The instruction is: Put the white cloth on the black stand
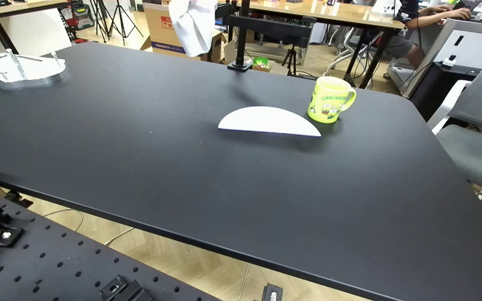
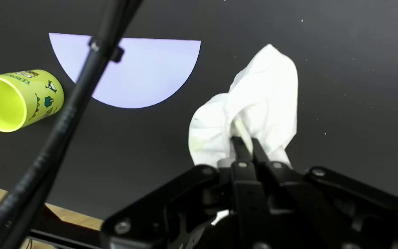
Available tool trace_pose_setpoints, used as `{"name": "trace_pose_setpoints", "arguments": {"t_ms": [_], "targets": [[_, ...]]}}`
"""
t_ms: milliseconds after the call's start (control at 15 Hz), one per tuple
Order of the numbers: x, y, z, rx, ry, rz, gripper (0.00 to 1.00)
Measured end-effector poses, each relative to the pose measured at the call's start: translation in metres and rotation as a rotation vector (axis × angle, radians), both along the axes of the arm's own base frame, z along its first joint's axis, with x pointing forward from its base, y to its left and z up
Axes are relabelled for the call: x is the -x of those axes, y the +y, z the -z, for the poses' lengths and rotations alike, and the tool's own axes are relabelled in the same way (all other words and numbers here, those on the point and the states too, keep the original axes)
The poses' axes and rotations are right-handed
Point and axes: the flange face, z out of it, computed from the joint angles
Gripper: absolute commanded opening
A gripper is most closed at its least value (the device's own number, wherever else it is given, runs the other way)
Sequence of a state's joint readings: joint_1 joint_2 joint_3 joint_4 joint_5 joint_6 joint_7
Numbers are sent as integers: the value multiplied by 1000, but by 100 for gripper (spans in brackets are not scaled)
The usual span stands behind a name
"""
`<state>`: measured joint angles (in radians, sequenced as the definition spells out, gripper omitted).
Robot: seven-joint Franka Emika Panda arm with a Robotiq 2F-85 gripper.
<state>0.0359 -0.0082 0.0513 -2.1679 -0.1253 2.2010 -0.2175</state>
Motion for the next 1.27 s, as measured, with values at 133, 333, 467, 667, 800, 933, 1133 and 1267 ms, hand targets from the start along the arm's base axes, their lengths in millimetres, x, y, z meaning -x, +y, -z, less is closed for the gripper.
{"name": "trace_pose_setpoints", "arguments": {"t_ms": [133, 333, 467, 667, 800, 933, 1133, 1267], "targets": [[-1, 2, -1, 3, -11, -8, 37], [-2, 3, -2, 6, -21, -13, 57], [-2, 2, -3, 6, -24, -12, 69], [-3, -1, -10, 7, -42, -9, 91], [-1, -3, -23, 9, -68, -6, 99], [3, -5, -41, 17, -100, -7, 100], [16, -5, -70, 20, -116, 1, 100], [31, -7, -84, -4, -73, 26, 100]]}}
